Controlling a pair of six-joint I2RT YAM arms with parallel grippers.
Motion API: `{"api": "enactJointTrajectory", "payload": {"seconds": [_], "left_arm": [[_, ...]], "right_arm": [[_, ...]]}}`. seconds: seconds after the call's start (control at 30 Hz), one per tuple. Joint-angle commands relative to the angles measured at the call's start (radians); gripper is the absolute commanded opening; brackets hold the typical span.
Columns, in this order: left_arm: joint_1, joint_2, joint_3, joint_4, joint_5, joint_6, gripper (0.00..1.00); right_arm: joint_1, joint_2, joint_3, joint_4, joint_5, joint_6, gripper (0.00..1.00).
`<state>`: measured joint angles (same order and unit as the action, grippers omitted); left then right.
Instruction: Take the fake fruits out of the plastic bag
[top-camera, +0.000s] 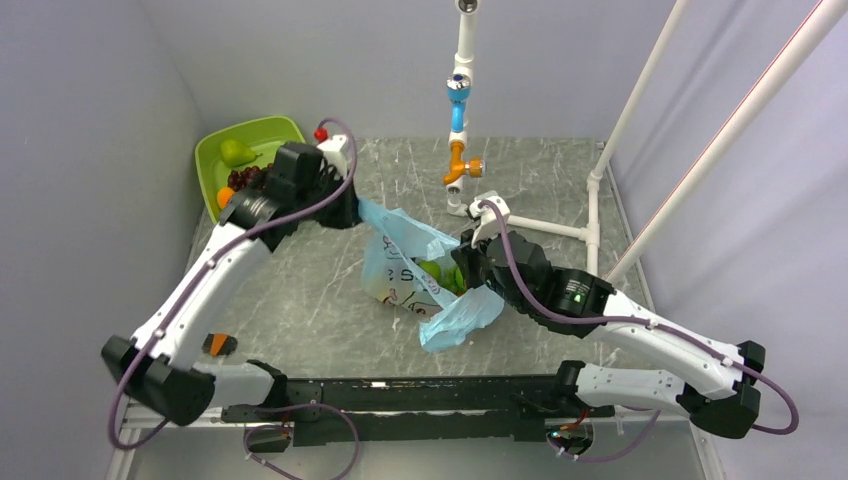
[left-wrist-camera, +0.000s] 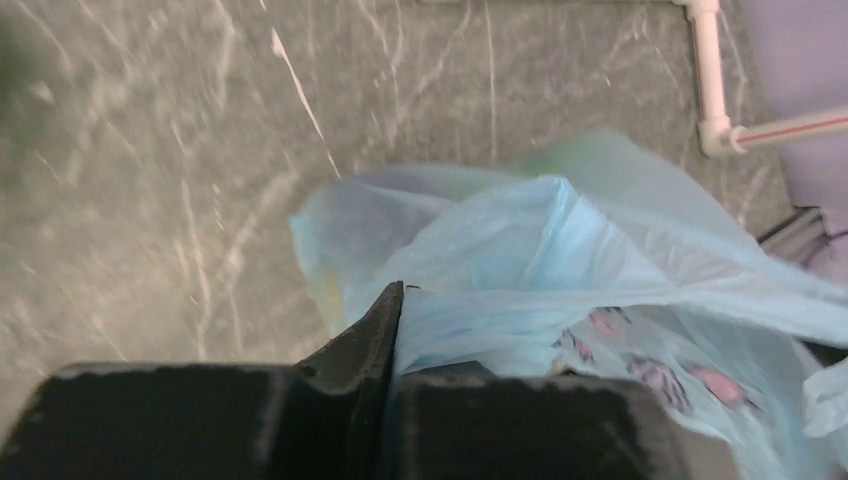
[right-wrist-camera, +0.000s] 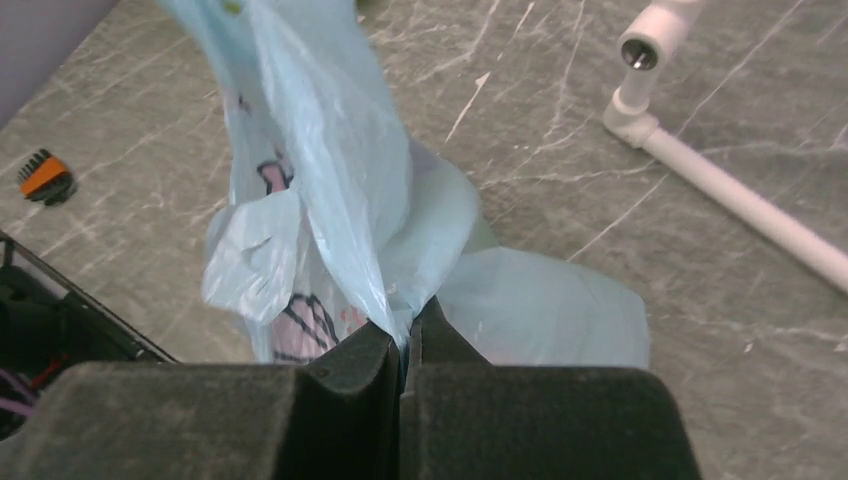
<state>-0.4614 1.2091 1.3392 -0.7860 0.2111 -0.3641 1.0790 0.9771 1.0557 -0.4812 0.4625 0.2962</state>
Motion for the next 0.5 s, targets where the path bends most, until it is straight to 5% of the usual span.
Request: {"api": "enactJointTrajectory", "payload": {"seconds": [0.0,0.13,0.27,0.47], "left_arm": [[0.004,0.051,0.158,-0.031,-0.067,0.104,0.16],[0.004,-0.058,0.070,-0.018,-0.092,0.088,0.56],[0.004,-0.250,-0.085,-0.028,-0.022,0.027,0.80],[0.004,-0.600,-0.317,-0.002,0.071,-0.209,0.87]], "right_arm": [[0.003,-0.016,-0.017,-0.008,-0.056,0.136,0.00],[0.005,-0.019,-0.040,0.069,-0.124,0.157,0.00],[0.003,0.004,-0.044,0.117,-0.127,0.152,0.00],[0.004,0.015,-0.048,0.198,-0.123,0.130,0.00]]}}
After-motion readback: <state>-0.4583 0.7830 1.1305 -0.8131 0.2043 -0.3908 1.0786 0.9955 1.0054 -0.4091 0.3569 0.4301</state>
